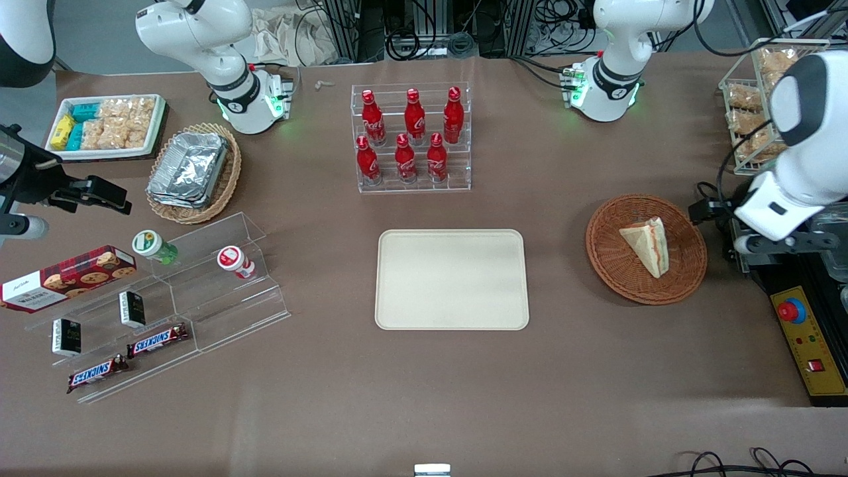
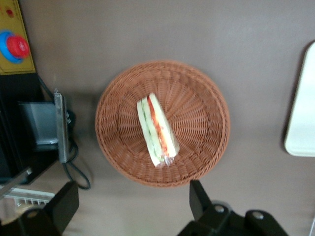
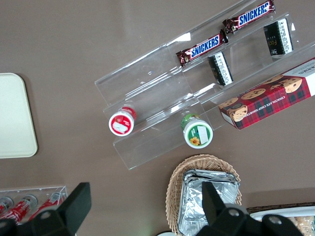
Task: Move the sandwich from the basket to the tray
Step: 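Move the left gripper down over the wrapped sandwich in the wicker basket, then close the left gripper on the sandwich's edge and lift it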
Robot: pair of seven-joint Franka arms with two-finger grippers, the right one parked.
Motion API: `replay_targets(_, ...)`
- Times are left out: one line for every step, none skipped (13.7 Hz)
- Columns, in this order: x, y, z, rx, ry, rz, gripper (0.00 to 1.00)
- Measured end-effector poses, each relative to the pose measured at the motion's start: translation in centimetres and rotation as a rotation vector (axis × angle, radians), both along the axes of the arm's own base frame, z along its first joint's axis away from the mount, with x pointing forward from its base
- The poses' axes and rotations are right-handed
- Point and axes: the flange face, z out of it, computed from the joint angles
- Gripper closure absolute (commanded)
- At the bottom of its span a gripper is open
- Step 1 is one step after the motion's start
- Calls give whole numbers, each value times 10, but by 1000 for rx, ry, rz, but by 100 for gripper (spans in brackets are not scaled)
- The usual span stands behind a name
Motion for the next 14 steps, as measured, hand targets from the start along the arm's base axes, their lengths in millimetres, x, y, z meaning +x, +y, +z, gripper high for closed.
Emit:
replay_targets(-9, -1, -15, 1, 5, 10, 0)
replay_targets(-16, -1, -28, 2, 8, 16, 0)
replay_targets(-20, -1, -41, 2, 7, 27, 0)
replay_targets(-23, -2, -52, 5, 2, 52, 0)
replay_targets(-25, -2, -61, 8, -8, 88, 0)
replay_targets(-27, -4, -68, 13, -15, 126, 0)
replay_targets(-28, -6, -74, 17, -13, 158, 0)
replay_targets(-29, -8, -82, 22, -5, 189, 0)
replay_targets(-30, -10, -91, 28, 8, 219, 0)
replay_targets(-30, -12, -102, 35, 25, 250, 0)
replay_targets(-29, -13, -111, 40, 37, 271, 0)
replay_targets(-28, -13, -120, 43, 47, 284, 0)
replay_targets(-27, -13, -127, 45, 57, 294, 0)
replay_targets(-27, -12, -133, 49, 66, 310, 0)
